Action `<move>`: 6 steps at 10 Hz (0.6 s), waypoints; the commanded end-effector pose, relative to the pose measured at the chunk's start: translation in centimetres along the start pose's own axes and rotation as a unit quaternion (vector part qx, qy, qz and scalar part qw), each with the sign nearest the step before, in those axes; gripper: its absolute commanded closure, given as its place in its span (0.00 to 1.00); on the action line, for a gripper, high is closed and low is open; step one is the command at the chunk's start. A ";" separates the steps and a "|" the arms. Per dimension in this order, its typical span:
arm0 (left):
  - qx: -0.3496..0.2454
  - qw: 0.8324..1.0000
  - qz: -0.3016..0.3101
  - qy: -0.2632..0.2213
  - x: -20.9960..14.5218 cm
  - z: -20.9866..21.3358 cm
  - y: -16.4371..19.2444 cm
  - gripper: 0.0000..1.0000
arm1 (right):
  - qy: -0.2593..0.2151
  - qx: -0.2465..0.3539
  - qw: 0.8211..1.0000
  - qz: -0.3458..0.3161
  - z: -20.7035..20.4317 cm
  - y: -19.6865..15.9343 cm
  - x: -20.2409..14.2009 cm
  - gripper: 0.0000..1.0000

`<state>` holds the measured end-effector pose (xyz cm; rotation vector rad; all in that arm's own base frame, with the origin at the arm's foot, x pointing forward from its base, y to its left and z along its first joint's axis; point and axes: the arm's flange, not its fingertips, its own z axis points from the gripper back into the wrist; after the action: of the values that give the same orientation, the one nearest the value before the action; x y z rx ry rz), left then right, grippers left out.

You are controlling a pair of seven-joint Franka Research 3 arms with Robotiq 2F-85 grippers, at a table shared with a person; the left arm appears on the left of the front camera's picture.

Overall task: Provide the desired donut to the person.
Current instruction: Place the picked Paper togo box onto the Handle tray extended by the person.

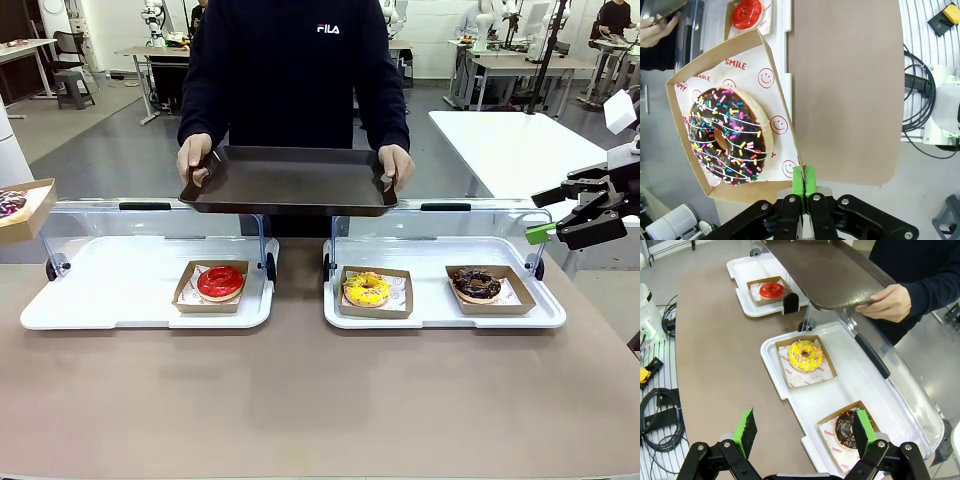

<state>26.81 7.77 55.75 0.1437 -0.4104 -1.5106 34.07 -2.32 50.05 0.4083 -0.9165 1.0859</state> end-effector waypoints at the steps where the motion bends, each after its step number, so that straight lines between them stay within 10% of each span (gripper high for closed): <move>1: 0.007 1.000 0.006 0.006 -0.1 0.0 0.2 1.00 | -0.016 0.003 1.000 0.005 -0.3 -0.3 0.0 0.00; 6: 0.007 1.000 0.006 0.006 -0.1 0.0 0.2 1.00 | -0.016 0.003 1.000 0.005 -0.3 -0.3 0.0 0.00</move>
<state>26.81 7.77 55.75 0.1434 -0.4106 -1.5103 34.07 -2.32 50.05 0.4082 -0.9165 1.0858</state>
